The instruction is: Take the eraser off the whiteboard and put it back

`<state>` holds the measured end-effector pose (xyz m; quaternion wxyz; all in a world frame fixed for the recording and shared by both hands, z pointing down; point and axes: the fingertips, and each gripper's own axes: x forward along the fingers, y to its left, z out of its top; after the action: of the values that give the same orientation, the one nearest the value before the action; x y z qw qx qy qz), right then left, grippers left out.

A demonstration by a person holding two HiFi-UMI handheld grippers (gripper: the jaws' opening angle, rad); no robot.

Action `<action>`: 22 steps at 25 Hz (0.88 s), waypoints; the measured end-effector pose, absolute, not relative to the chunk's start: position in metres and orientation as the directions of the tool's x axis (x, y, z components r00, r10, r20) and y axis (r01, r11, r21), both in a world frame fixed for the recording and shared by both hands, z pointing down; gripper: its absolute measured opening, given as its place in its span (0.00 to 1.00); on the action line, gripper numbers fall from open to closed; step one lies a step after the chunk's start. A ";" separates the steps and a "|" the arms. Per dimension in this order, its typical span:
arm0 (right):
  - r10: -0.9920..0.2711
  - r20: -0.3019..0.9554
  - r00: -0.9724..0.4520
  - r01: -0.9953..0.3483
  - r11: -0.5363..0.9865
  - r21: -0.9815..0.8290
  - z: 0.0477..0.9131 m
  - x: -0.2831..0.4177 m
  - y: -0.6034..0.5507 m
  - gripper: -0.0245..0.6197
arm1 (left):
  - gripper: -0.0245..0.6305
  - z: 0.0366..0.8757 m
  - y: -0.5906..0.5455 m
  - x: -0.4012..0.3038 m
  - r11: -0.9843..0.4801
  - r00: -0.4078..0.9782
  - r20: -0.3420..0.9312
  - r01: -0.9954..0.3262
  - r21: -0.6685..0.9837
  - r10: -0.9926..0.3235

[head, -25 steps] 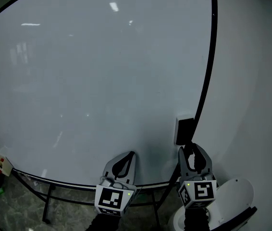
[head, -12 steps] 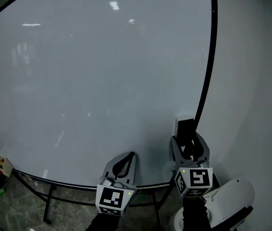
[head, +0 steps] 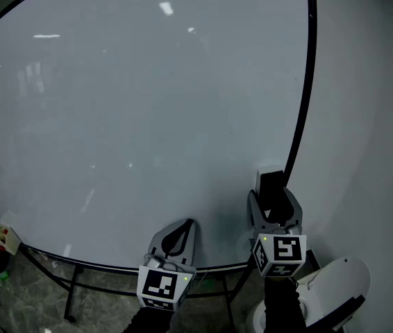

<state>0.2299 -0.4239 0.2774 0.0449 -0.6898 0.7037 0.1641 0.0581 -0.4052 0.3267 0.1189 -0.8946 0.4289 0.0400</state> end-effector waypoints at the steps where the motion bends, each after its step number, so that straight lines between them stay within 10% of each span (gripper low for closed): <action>1: -0.956 -0.291 -0.039 -0.986 -0.011 0.169 0.277 0.230 -0.424 0.47 | 0.05 0.326 -0.405 0.057 -0.602 0.628 -0.176 -0.778 -0.181 -0.759; 22: -0.944 -0.328 -0.018 -0.993 -0.022 0.117 0.258 0.229 -0.367 0.45 | 0.05 0.313 -0.387 0.042 -0.604 0.627 -0.207 -0.779 -0.167 -0.751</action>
<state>0.2295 -0.3672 0.2581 0.0756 -0.6968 0.6950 0.1603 0.0423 -0.3865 0.3134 0.1210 -0.8938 0.4280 0.0578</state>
